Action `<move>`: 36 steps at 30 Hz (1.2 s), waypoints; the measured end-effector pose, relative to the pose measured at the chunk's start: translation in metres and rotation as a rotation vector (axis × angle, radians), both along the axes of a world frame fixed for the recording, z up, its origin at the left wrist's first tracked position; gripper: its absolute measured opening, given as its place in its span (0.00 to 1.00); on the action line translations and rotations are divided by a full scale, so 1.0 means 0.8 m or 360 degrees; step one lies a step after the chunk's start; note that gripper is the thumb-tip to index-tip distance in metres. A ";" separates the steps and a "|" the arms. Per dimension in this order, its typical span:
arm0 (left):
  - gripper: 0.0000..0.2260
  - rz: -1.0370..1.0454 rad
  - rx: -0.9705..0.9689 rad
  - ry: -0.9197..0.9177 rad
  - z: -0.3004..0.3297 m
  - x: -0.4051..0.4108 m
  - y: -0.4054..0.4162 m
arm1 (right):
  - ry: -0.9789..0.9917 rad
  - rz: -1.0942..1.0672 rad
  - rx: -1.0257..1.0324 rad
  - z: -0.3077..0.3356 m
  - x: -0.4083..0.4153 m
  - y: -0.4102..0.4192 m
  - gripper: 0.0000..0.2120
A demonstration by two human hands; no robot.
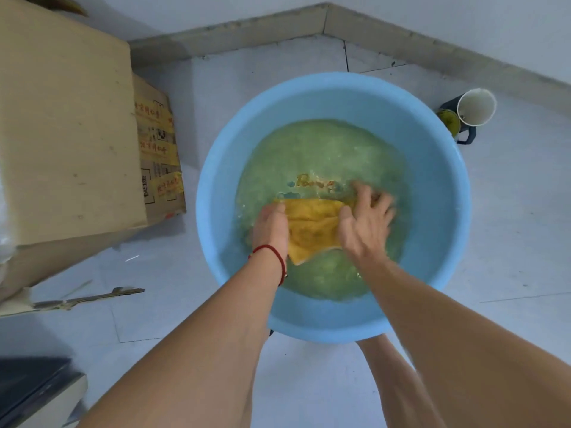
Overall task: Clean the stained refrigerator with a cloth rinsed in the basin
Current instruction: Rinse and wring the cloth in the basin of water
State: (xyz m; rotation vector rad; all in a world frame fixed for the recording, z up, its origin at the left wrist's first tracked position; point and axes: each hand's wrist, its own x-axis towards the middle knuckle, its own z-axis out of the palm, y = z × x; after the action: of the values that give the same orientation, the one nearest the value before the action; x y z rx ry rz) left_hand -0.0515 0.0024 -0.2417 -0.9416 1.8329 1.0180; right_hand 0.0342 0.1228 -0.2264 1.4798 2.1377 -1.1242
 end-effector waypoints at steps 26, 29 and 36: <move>0.36 0.0011 0.0077 -0.0254 -0.019 0.013 0.029 | 0.0401 -0.0871 -0.0882 0.029 -0.043 -0.043 0.07; 0.23 -0.0093 0.0301 -0.0190 0.006 0.007 0.035 | 0.0391 -0.0561 -0.0487 0.040 -0.050 -0.045 0.17; 0.11 -0.0448 -0.0005 0.0266 0.051 0.012 0.024 | -0.0233 0.0653 0.0429 0.008 -0.030 0.023 0.18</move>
State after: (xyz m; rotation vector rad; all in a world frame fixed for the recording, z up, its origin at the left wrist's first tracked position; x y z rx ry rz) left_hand -0.0421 0.0217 -0.2006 -0.5914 2.0371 0.9399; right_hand 0.0098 0.1413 -0.2202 1.1015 2.4069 -0.5863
